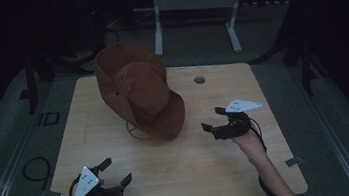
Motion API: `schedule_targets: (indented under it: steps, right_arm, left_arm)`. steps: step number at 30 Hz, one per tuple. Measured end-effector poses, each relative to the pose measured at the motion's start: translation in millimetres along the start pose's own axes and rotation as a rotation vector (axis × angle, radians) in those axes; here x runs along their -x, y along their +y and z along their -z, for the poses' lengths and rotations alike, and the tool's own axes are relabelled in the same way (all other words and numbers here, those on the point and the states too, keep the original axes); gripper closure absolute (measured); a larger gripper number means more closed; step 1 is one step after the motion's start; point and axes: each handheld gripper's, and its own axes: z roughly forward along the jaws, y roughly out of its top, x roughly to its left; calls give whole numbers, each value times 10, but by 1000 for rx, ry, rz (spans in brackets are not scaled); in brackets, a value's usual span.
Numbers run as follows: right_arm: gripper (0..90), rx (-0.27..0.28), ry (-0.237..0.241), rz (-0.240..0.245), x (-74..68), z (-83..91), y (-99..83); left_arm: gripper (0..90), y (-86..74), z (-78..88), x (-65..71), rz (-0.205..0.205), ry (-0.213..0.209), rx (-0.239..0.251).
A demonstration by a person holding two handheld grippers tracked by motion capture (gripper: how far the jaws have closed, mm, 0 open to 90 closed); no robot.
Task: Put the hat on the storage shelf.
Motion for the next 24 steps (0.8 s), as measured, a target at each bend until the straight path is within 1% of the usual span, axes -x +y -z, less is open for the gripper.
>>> schedule_targets:
  steps: [2,4,5,6,8,12,14,16,20,23,24]
  right_arm:
    - [143,-1,-6,0,14,35,-86]
    - [143,-18,-20,8,22,60,-149]
    - [143,-18,-20,8,22,60,-149]
    - [143,-15,-25,4,34,85,-196]
    - [143,-3,-36,-21,67,144,-294]
    - [146,-7,-51,-44,119,216,-454]
    - [147,-7,-56,-71,147,257,-558]
    - [146,-19,-71,-74,162,285,-645]
    - [146,-50,-83,-88,191,343,-771]
    - [146,-47,-89,-107,214,404,-841]
    - [146,-56,-98,-108,217,427,-865]
  left_arm:
    - [110,-2,-1,-3,0,-1,0]
    - [110,-3,-2,-4,1,-1,0]
    - [110,-3,-2,-4,1,-1,0]
    - [110,-3,-4,-4,-2,0,-4]
    - [110,-4,-7,-3,-2,-2,-3]
    - [110,-6,-15,3,-2,-2,-6]
    - [110,-4,-17,5,-3,-1,-7]
    - [110,-4,-18,5,-3,0,-6]
    - [110,-6,-21,-2,0,4,-8]
    - [110,-11,-21,-9,3,6,-10]
    - [110,-12,-22,-8,4,7,-10]
